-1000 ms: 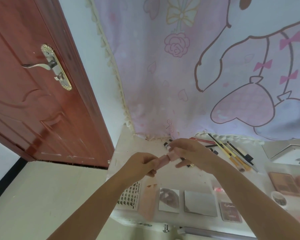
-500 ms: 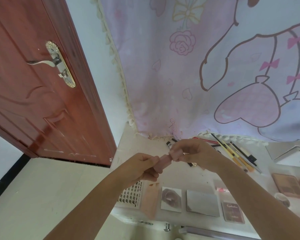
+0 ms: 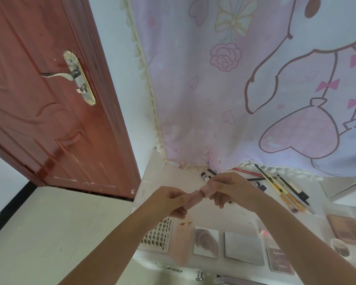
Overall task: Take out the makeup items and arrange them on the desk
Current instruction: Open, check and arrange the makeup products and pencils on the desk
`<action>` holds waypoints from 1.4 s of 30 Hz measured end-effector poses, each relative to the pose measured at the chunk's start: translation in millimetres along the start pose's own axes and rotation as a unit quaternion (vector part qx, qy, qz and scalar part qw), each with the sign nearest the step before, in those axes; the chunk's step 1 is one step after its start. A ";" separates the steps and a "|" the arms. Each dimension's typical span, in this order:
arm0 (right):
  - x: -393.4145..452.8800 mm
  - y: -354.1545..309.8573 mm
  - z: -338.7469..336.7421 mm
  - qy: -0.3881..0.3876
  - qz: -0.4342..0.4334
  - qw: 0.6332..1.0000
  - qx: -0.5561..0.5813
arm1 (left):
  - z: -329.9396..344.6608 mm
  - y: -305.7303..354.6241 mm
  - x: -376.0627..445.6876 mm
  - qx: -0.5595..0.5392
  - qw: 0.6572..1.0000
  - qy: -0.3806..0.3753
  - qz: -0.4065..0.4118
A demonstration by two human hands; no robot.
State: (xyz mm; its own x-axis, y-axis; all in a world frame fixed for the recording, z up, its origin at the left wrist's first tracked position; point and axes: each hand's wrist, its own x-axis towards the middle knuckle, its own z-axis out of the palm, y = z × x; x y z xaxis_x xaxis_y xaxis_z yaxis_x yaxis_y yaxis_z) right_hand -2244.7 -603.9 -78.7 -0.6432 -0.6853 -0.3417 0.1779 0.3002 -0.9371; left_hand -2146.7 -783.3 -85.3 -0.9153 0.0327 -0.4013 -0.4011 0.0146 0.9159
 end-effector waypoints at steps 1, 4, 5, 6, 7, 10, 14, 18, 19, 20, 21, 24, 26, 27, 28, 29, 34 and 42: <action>1.2 1.9 0.7 -0.006 -0.005 1.000 0.011 | -1.5 -1.3 -0.8 0.000 1.000 -0.005 -0.001; 5.9 5.1 4.8 -0.015 -0.018 0.998 0.066 | -7.2 -5.1 -2.8 -0.046 0.999 -0.014 -0.020; 7.4 5.2 6.7 -0.020 -0.017 0.997 0.075 | -9.2 -6.2 -4.2 -0.063 0.997 -0.016 -0.027; 9.7 5.1 10.0 -0.028 -0.013 0.997 0.076 | -12.1 -8.4 -5.6 -0.071 0.997 -0.015 -0.031; 12.8 4.9 13.3 -0.037 -0.008 0.997 0.071 | -15.2 -10.8 -6.6 -0.069 0.997 -0.013 -0.034; 23.3 7.9 25.7 -0.043 0.013 0.996 0.076 | -25.9 -20.9 -11.0 -0.068 0.996 -0.012 -0.049; 35.2 18.9 43.9 -0.052 0.043 0.993 0.096 | -42.9 -36.5 -15.1 -0.070 0.994 -0.036 -0.074; 39.2 31.4 57.2 -0.050 0.067 0.992 0.089 | -55.6 -49.1 -13.2 -0.059 0.990 -0.078 -0.104; 39.4 34.2 59.6 -0.043 0.072 0.992 0.093 | -57.9 -51.5 -11.2 -0.061 0.988 -0.084 -0.113; 39.2 36.8 61.5 -0.035 0.076 0.992 0.097 | -59.7 -53.3 -9.4 -0.062 0.987 -0.088 -0.117; 38.7 39.4 62.5 -0.026 0.080 0.991 0.099 | -60.9 -55.0 -6.5 -0.057 0.987 -0.095 -0.120; 35.6 46.0 61.4 -0.007 0.090 0.993 0.082 | -59.9 -59.5 3.7 -0.036 0.983 -0.123 -0.132; 34.8 49.6 58.9 0.000 0.098 0.993 0.067 | -54.3 -61.0 9.7 -0.010 0.979 -0.152 -0.135; 35.0 50.1 57.4 0.005 0.103 0.993 0.050 | -50.9 -61.5 13.6 0.018 0.978 -0.162 -0.130; 36.0 50.3 54.9 0.010 0.105 0.994 0.029 | -47.4 -61.1 18.0 0.052 0.978 -0.165 -0.120; 37.6 50.3 51.9 0.016 0.105 0.994 0.012 | -44.3 -60.7 22.9 0.081 0.978 -0.162 -0.105; 50.2 51.2 30.5 0.033 0.096 0.995 0.004 | -32.1 -55.2 47.6 0.165 0.980 -0.094 -0.059; 89.9 52.1 17.7 0.044 0.071 0.996 0.031 | -47.8 -54.7 77.1 0.089 0.991 -0.016 -0.101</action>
State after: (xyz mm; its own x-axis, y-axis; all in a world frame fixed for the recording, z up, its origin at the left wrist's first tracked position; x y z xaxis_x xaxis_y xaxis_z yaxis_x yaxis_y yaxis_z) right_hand -2280.1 -661.6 -159.5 -0.6709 -0.5768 -0.4660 0.3152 0.3469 -0.8833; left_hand -2197.1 -829.4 -166.3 -0.8148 0.0423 -0.5782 -0.5599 0.2009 0.8038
